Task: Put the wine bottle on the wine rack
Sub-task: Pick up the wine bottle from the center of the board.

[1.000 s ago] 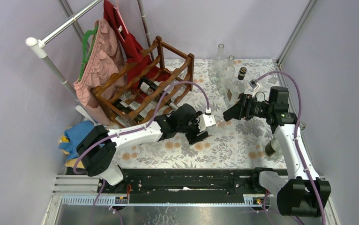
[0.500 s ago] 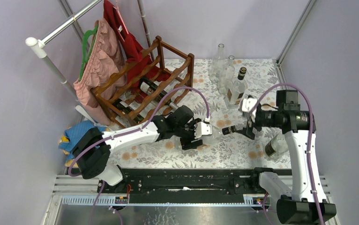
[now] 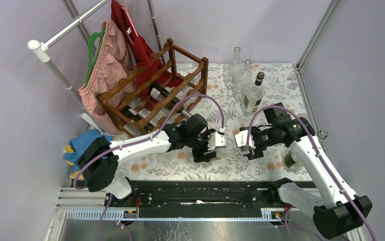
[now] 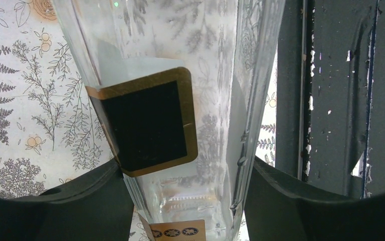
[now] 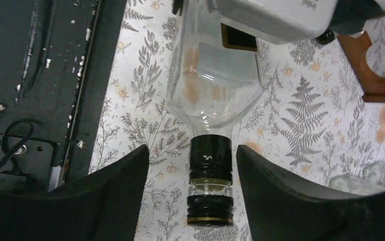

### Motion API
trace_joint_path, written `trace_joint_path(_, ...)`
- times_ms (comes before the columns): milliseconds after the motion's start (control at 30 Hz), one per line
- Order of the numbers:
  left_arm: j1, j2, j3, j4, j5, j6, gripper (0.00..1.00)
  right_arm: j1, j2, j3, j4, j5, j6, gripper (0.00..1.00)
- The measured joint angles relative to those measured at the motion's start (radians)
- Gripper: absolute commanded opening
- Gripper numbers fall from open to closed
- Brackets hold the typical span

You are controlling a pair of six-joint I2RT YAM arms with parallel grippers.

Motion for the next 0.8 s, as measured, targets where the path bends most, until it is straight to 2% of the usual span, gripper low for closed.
trace_joint_path(233, 0.000, 0.000, 0.000, -0.002, 0.007, 0.000, 0.00, 0.084, 0.021, -0.032, 0.139, 0.135, 0.106, 0.62)
trace_joint_path(367, 0.000, 0.000, 0.000, -0.003, 0.015, 0.000, 0.00, 0.111, 0.025, -0.050, 0.172, 0.185, 0.134, 0.52)
trace_joint_path(467, 0.000, 0.000, 0.000, -0.003, 0.015, -0.002, 0.00, 0.119, 0.031, -0.051, 0.182, 0.202, 0.146, 0.47)
trace_joint_path(567, 0.000, 0.000, 0.000, -0.003, 0.016, -0.001, 0.00, 0.121, 0.031, -0.056, 0.188, 0.209, 0.150, 0.48)
trace_joint_path(667, 0.001, 0.000, 0.000, -0.003, 0.016, 0.000, 0.00, 0.121, 0.027, -0.067, 0.202, 0.211, 0.150, 0.60)
trace_joint_path(800, 0.001, 0.000, 0.000, -0.003, 0.024, 0.000, 0.00, 0.122, 0.020, -0.079, 0.207, 0.210, 0.152, 0.63)
